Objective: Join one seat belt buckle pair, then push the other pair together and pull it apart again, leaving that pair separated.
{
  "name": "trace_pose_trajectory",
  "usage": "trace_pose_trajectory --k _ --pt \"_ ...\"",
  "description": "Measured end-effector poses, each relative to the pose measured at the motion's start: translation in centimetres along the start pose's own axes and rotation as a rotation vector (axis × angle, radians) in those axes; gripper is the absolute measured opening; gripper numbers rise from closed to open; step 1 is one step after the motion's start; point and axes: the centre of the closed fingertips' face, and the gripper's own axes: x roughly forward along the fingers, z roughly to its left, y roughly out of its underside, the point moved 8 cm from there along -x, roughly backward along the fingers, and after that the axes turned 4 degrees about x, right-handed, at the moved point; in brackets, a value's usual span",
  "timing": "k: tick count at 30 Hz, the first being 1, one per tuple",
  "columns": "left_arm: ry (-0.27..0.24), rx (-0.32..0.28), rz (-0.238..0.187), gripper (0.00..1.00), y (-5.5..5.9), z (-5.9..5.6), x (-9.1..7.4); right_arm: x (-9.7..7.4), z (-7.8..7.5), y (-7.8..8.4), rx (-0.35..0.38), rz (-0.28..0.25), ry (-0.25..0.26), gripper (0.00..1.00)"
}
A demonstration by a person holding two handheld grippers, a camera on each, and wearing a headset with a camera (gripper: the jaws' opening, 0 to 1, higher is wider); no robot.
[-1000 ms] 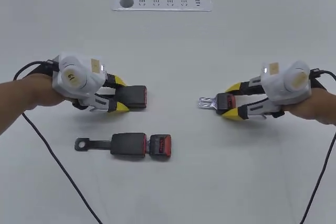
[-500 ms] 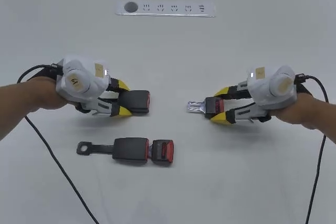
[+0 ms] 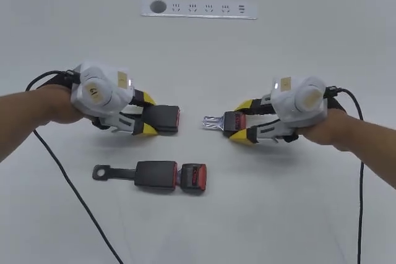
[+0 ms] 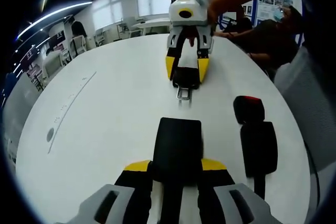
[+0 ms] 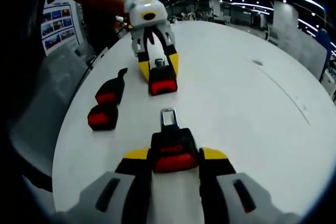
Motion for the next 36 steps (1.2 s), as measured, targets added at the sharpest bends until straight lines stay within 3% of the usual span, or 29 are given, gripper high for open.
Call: trace_pose_trajectory --k 12,14,15,16,36 --pt "0.001 -0.001 0.004 0.35 0.1 0.1 -0.2 2.3 1.0 -2.1 0.011 -0.045 -0.019 0.35" --pt "0.004 0.001 0.008 0.34 0.1 0.1 -0.2 2.6 0.8 -2.4 -0.026 -0.039 -0.014 0.35" --pt "0.004 0.000 0.008 0.34 0.1 0.1 -0.2 2.6 0.9 -2.3 0.012 -0.043 -0.016 0.35" --pt "0.006 0.004 0.010 0.34 0.1 0.1 -0.2 2.9 0.8 -2.4 0.002 -0.045 -0.016 0.35" --pt "0.013 0.027 0.021 0.33 -0.2 0.2 -0.2 3.8 1.0 -4.0 0.010 0.008 -0.021 0.34"
